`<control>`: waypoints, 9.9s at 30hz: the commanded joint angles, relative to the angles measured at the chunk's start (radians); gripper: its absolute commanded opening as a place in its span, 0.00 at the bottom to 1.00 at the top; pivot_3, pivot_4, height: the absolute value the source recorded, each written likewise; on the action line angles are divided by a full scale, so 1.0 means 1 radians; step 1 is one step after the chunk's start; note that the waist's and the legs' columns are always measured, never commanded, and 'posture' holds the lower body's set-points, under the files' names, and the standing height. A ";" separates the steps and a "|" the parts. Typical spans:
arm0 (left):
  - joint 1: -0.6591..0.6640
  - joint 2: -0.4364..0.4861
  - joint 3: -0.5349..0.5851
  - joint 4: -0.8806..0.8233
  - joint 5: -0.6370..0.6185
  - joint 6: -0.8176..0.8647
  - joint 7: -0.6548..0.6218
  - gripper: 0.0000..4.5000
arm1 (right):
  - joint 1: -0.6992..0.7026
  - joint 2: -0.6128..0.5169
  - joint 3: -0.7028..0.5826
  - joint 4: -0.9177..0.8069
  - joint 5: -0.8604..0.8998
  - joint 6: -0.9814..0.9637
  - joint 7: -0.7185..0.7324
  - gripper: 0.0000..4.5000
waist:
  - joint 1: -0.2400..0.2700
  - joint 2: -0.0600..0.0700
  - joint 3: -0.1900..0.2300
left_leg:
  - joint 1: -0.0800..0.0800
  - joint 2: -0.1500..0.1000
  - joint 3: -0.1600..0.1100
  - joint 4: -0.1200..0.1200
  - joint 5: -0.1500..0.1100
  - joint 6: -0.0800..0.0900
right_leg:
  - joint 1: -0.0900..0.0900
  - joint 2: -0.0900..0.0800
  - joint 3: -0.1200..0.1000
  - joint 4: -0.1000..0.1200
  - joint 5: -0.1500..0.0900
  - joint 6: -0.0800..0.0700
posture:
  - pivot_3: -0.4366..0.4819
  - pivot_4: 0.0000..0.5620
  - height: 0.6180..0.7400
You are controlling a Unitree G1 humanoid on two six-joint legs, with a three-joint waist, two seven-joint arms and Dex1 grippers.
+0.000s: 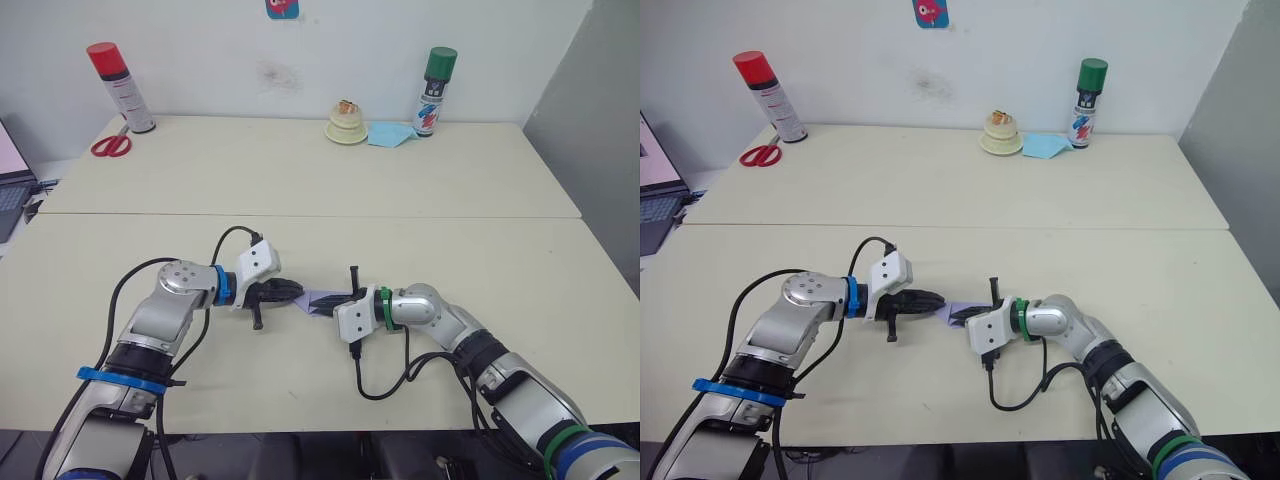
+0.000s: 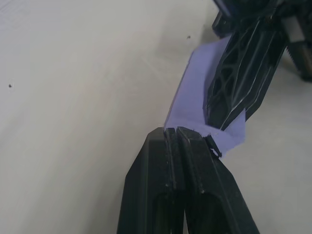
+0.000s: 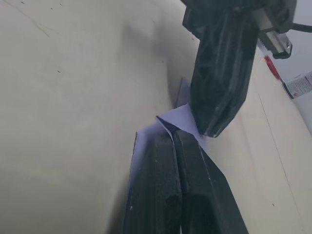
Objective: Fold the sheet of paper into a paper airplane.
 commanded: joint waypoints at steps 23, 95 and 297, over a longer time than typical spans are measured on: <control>-0.032 -0.072 -0.073 0.199 0.103 -0.131 -0.010 0.08 | 0.269 -0.329 -0.110 -0.703 0.526 0.569 0.467 0.47 | 0.018 0.004 -0.005 | 0.001 -0.001 0.000 0.000 -0.001 0.002 | 0.004 -0.002 0.000 -0.002 -0.001 0.002 | 0.48 0.27 0.98; -0.045 -0.082 -0.093 0.269 0.137 -0.195 -0.029 0.08 | 0.217 0.031 -0.121 -0.500 0.286 1.111 0.002 0.01 | 0.017 0.009 -0.022 | -0.001 0.000 0.002 -0.001 -0.002 0.003 | 0.002 0.003 0.000 -0.008 -0.002 0.008 | 0.48 0.27 0.98; 0.516 0.329 0.665 -0.246 -0.341 0.253 0.240 1.00 | 0.519 -0.634 -0.919 -0.501 0.734 0.972 0.637 0.99 | -0.017 0.002 0.007 | -0.006 0.003 0.002 0.001 -0.007 -0.007 | -0.017 0.003 0.001 0.004 -0.002 0.004 | 0.48 0.27 0.98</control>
